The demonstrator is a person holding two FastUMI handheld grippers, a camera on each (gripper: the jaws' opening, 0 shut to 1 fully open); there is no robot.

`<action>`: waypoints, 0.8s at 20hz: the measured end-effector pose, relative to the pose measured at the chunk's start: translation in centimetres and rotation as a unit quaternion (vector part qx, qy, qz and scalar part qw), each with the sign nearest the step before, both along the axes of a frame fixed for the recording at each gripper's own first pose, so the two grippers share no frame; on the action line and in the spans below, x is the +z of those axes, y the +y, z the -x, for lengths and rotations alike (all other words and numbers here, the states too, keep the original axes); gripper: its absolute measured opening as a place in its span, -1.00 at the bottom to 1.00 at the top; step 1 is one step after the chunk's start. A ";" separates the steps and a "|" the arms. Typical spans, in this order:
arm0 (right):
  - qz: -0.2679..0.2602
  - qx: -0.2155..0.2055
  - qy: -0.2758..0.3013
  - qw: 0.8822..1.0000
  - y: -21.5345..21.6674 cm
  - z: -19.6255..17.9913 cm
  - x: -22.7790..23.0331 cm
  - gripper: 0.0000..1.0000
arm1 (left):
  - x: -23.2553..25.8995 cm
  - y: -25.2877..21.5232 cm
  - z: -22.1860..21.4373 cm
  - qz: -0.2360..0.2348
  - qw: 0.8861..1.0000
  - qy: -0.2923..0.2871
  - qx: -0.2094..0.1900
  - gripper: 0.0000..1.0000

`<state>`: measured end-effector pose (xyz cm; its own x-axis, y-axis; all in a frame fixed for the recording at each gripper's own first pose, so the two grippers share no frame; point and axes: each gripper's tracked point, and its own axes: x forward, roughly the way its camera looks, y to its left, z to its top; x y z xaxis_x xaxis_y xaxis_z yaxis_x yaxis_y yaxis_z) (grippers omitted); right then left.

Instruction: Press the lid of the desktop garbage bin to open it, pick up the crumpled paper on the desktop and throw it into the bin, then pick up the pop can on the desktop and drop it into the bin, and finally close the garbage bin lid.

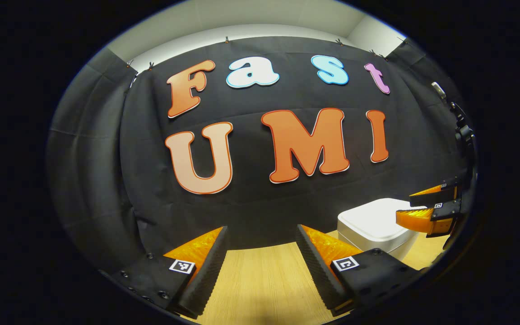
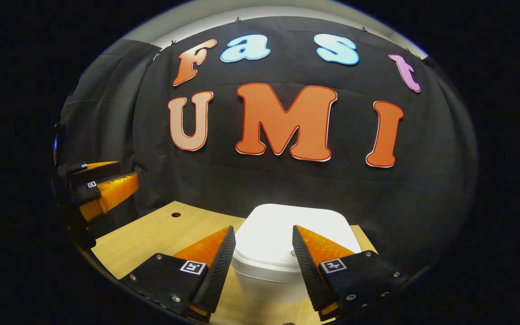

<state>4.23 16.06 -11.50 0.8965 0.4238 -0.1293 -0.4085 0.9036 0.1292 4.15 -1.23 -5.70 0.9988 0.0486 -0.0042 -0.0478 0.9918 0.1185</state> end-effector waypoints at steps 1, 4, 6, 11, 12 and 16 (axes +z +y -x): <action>-0.003 0.005 -0.001 1.000 0.4 0.1 0.2 0.54 | 0.1 0.2 0.1 0.001 1.000 -0.003 0.003 0.90; -0.009 0.008 -0.008 1.000 1.2 0.0 0.7 0.55 | 0.2 1.3 0.4 0.007 1.000 -0.008 0.019 0.90; -0.009 0.008 -0.011 1.000 1.5 0.0 0.8 0.55 | 0.2 1.9 0.5 0.011 0.999 -0.012 0.028 0.90; -0.009 0.021 -0.006 1.000 2.9 0.5 1.3 0.46 | 0.2 3.1 0.6 0.010 0.999 -0.014 0.038 0.90; -0.009 0.022 -0.008 1.000 3.0 0.8 1.5 0.55 | 0.2 3.2 0.6 0.011 0.999 -0.014 0.038 0.90; -0.007 0.023 -0.017 1.000 3.8 1.0 1.9 0.55 | 0.1 4.0 0.6 0.012 0.999 -0.015 0.043 0.90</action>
